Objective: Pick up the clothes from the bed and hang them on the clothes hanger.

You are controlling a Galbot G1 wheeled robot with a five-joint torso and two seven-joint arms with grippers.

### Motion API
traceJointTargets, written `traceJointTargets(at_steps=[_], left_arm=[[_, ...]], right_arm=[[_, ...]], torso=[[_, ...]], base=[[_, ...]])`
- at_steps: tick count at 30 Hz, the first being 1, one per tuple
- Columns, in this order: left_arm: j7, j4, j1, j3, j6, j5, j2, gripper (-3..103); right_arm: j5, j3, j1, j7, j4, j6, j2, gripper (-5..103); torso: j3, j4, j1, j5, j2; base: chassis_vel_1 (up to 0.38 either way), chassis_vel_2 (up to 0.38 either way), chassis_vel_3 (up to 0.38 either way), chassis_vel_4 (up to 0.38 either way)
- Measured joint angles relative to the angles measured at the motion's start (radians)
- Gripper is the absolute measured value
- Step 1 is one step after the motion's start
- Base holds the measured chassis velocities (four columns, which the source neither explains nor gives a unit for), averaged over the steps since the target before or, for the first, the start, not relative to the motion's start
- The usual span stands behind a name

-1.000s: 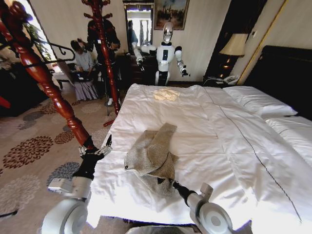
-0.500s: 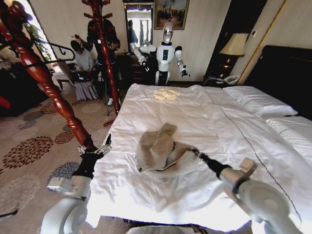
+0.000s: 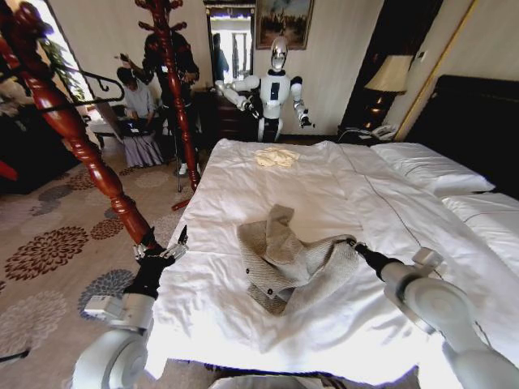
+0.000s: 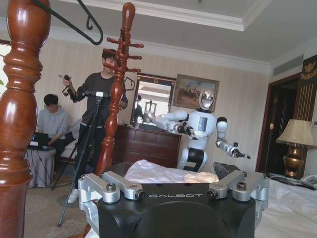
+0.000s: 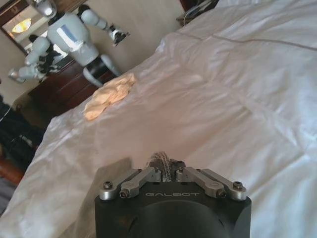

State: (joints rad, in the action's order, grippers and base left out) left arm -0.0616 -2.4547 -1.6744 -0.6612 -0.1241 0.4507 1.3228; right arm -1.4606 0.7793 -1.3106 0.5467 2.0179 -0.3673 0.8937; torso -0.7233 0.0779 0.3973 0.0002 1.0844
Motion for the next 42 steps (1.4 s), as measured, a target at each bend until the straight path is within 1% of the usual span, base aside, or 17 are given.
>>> traceJointTargets(at_steps=[3, 4, 5, 6, 9, 10, 11, 12, 14, 15, 17, 18, 20, 24, 25, 30, 42], left_arm=[[0.000, 0.006, -0.002, 0.001, 0.001, -0.005, 0.005, 100], [0.000, 0.006, -0.002, 0.001, 0.001, -0.005, 0.005, 100], [0.000, 0.010, -0.002, 0.001, 0.001, -0.007, 0.007, 100], [0.000, 0.014, -0.002, 0.002, 0.001, -0.009, 0.009, 100], [-0.001, 0.027, 0.004, 0.010, 0.002, -0.018, 0.022, 100], [-0.001, 0.027, 0.004, 0.010, 0.002, -0.018, 0.022, 100], [-0.001, 0.032, 0.007, 0.013, 0.002, -0.021, 0.030, 100], [-0.001, 0.036, 0.010, 0.014, 0.003, -0.022, 0.037, 100], [-0.001, 0.047, 0.015, 0.013, 0.004, -0.022, 0.054, 100], [-0.001, 0.047, 0.015, 0.013, 0.004, -0.022, 0.054, 100], [0.000, 0.072, 0.023, 0.002, 0.008, -0.022, 0.067, 100], [0.000, 0.092, 0.026, -0.009, 0.018, -0.031, 0.069, 100], [0.007, 0.117, 0.029, -0.021, 0.038, -0.043, 0.068, 100], [0.018, 0.165, 0.016, -0.036, 0.046, 0.006, 0.033, 100], [0.018, 0.165, 0.016, -0.036, 0.046, 0.006, 0.033, 100], [0.018, 0.169, 0.018, -0.045, 0.036, 0.016, 0.004, 100], [0.014, 0.149, 0.012, -0.055, 0.036, 0.012, 0.011, 100]], right_arm=[[0.039, -0.032, 0.102, -0.029, -0.126, 0.059, -0.003, 27], [0.039, -0.032, 0.102, -0.029, -0.126, 0.059, -0.003, 27], [0.047, -0.034, 0.114, -0.015, -0.144, 0.058, -0.003, 32], [0.057, -0.035, 0.112, -0.003, -0.152, 0.057, -0.003, 32], [0.068, -0.026, 0.062, 0.048, -0.123, 0.072, 0.002, 48], [0.068, -0.026, 0.062, 0.048, -0.123, 0.072, 0.002, 48], [0.045, -0.017, 0.029, 0.075, -0.071, 0.074, 0.007, 54], [0.019, -0.011, -0.006, 0.100, -0.011, 0.075, 0.012, 54], [-0.012, -0.015, -0.083, 0.140, 0.111, 0.074, 0.029, 65], [-0.012, -0.015, -0.083, 0.140, 0.111, 0.074, 0.029, 65], [-0.011, -0.053, -0.147, 0.168, 0.212, 0.070, 0.057, 76], [0.010, -0.086, -0.169, 0.182, 0.248, 0.068, 0.072, 81], [0.040, -0.121, -0.184, 0.192, 0.270, 0.067, 0.083, 81], [0.231, -0.276, -0.238, 0.222, 0.307, 0.059, 0.115, 99], [0.231, -0.276, -0.238, 0.222, 0.307, 0.059, 0.115, 99], [0.465, -0.395, -0.285, 0.289, 0.291, 0.002, 0.096, 100], [0.486, -0.471, -0.291, 0.335, 0.280, -0.082, 0.053, 100]], torso=[[0.000, -0.0004, 0.000, 0.0001, 0.000], [0.000, -0.0004, 0.000, 0.0001, 0.000], [0.000, -0.0003, 0.000, -0.0001, 0.000], [0.000, -0.0003, 0.000, -0.0002, 0.000], [0.000, 0.0007, 0.000, 0.0003, 0.000], [0.000, 0.0007, 0.000, 0.0003, 0.000], [0.000, 0.0006, 0.000, 0.0003, 0.000], [0.000, 0.0006, 0.000, -0.0001, 0.000], [0.000, 0.0003, 0.000, -0.0003, 0.000], [0.000, 0.0003, 0.000, -0.0003, 0.000], [0.000, 0.0004, 0.000, -0.0005, 0.000], [0.000, 0.0005, 0.000, -0.0003, 0.000], [0.000, 0.0002, 0.000, -0.0004, 0.000], [0.000, 0.0000, 0.000, -0.0005, 0.000], [0.000, 0.0000, 0.000, -0.0005, 0.000], [0.000, 0.0003, 0.000, -0.0001, 0.000], [0.000, 0.0001, 0.000, -0.0001, 0.000]], base=[[0.000, 0.000, 0.000, 0.000], [0.000, 0.000, 0.000, 0.000], [0.000, 0.000, 0.000, 0.000], [0.000, 0.000, 0.000, 0.000], [0.000, 0.000, 0.000, 0.000], [0.000, 0.000, 0.000, 0.000], [0.000, 0.000, 0.000, 0.000], [0.000, 0.000, 0.000, 0.000], [0.000, 0.000, 0.000, 0.000], [0.000, 0.000, 0.000, 0.000], [0.000, 0.000, 0.000, 0.000], [0.000, 0.000, 0.000, 0.000], [0.000, 0.000, 0.000, 0.000], [0.000, 0.000, 0.000, 0.000], [0.000, 0.000, 0.000, 0.000], [0.000, 0.000, 0.000, 0.000], [0.000, 0.000, 0.000, 0.000]])
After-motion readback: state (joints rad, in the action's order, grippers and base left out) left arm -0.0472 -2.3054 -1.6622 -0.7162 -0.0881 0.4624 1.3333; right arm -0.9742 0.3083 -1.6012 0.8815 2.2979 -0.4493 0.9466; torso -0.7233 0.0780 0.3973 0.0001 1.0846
